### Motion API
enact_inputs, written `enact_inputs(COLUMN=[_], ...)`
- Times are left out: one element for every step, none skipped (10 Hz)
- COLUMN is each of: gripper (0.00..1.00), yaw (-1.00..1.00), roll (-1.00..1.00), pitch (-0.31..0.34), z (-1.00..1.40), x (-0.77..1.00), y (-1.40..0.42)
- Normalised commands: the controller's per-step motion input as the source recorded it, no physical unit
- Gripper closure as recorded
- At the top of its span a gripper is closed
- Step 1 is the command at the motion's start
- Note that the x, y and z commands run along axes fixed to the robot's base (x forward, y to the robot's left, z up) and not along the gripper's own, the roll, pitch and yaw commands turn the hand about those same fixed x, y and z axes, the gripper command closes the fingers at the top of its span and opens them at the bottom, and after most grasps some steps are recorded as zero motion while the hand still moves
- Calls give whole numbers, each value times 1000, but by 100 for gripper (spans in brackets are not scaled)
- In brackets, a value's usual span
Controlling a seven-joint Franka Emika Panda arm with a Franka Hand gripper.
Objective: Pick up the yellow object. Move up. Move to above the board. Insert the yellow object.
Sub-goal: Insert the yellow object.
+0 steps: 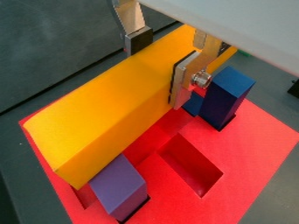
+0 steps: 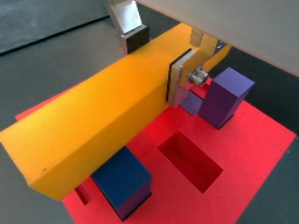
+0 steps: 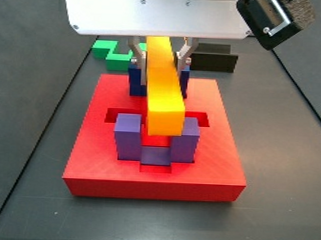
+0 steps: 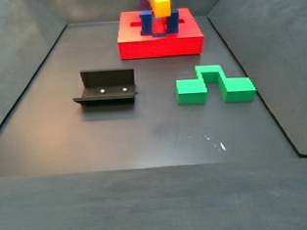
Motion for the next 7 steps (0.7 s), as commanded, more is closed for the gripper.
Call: enact_inputs(gripper=[100,100,100,100,100,100,100], yaw=[0,0,0,0,0,0,0], roll=[171,164,170,183,213,233,254], pitch=[0,0,0,0,9,9,14], z=[0,0,-17,-49,-94,-137,-169], x=[-51,-6,0,0,43,17,11], y=[-60,-94,-86,-86,-37,-6,0])
